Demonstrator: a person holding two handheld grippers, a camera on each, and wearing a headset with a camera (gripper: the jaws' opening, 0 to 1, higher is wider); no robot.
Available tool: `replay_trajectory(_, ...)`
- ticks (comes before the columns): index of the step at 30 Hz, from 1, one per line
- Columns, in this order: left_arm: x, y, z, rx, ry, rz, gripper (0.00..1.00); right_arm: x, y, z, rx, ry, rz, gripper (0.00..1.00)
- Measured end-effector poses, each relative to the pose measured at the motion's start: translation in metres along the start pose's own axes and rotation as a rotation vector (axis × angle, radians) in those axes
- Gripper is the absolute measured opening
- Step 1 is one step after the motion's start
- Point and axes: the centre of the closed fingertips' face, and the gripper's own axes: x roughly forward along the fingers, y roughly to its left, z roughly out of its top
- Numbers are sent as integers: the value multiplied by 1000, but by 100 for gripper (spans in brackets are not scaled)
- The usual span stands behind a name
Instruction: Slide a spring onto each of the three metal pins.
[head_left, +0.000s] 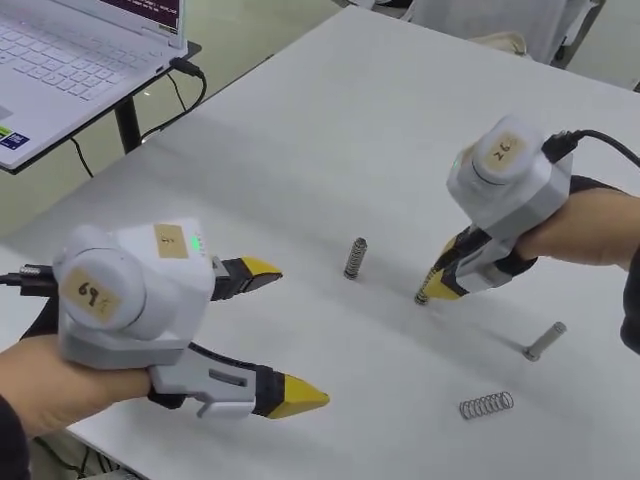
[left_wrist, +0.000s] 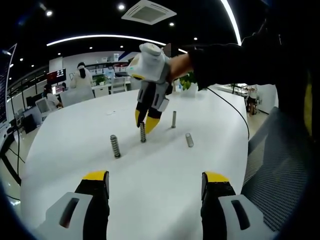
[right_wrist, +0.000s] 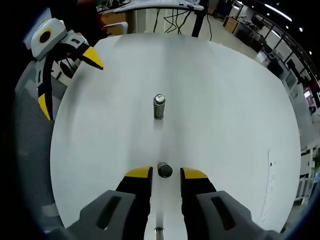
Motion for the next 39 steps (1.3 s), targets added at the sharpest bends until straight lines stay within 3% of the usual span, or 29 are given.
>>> replay_trajectory(24, 0, 2, 5, 18, 12, -7, 71, -31, -6, 14, 37, -105, -63, 33)
replay_trajectory(39, 2, -1, 12, 35, 17, -19, 70, -49, -2, 10, 71, -158, -96, 37)
